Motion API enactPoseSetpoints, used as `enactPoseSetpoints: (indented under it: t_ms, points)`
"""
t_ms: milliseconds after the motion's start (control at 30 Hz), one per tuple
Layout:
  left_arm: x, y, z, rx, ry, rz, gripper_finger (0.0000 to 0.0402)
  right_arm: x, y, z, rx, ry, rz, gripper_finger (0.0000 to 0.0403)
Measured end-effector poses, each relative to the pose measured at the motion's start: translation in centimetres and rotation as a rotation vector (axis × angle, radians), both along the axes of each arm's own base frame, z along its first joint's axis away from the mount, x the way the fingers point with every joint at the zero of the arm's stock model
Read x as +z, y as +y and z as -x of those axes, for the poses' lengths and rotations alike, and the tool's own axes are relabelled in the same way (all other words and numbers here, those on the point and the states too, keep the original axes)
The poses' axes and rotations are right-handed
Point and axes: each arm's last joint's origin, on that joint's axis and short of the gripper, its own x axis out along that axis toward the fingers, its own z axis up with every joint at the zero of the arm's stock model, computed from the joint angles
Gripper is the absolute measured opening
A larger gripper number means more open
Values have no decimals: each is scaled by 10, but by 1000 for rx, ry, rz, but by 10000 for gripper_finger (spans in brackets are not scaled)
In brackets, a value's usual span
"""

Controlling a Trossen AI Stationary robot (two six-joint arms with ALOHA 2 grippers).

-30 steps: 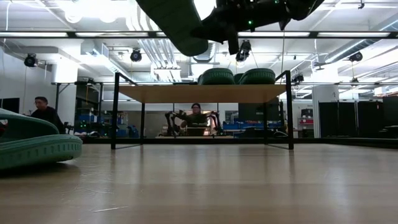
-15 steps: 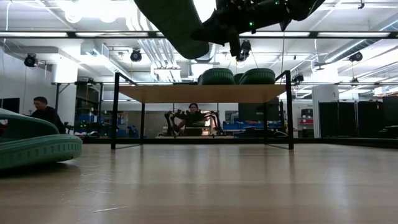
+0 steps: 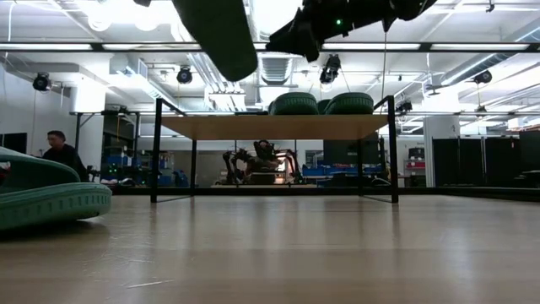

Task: Pick and place slides into the shelf
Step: Put the green slides on the shelf

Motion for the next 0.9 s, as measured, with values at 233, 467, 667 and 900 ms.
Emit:
enactPoseSetpoints:
  t_ms: [233, 467, 667, 900]
  points:
    - [-8, 5, -3, 44, 41, -24, 20, 22, 4, 15, 5, -105, -89, 217]
    - [-31, 6, -16, 106, 191, -137, 20, 39, 9, 30, 16, -150, -140, 219]
    - [-45, 12, -25, 170, 254, -168, 20, 42, 10, 37, 11, -138, -176, 219]
    - [-57, 24, -24, 234, 314, -198, 20, 39, 10, 37, 8, -107, -185, 219]
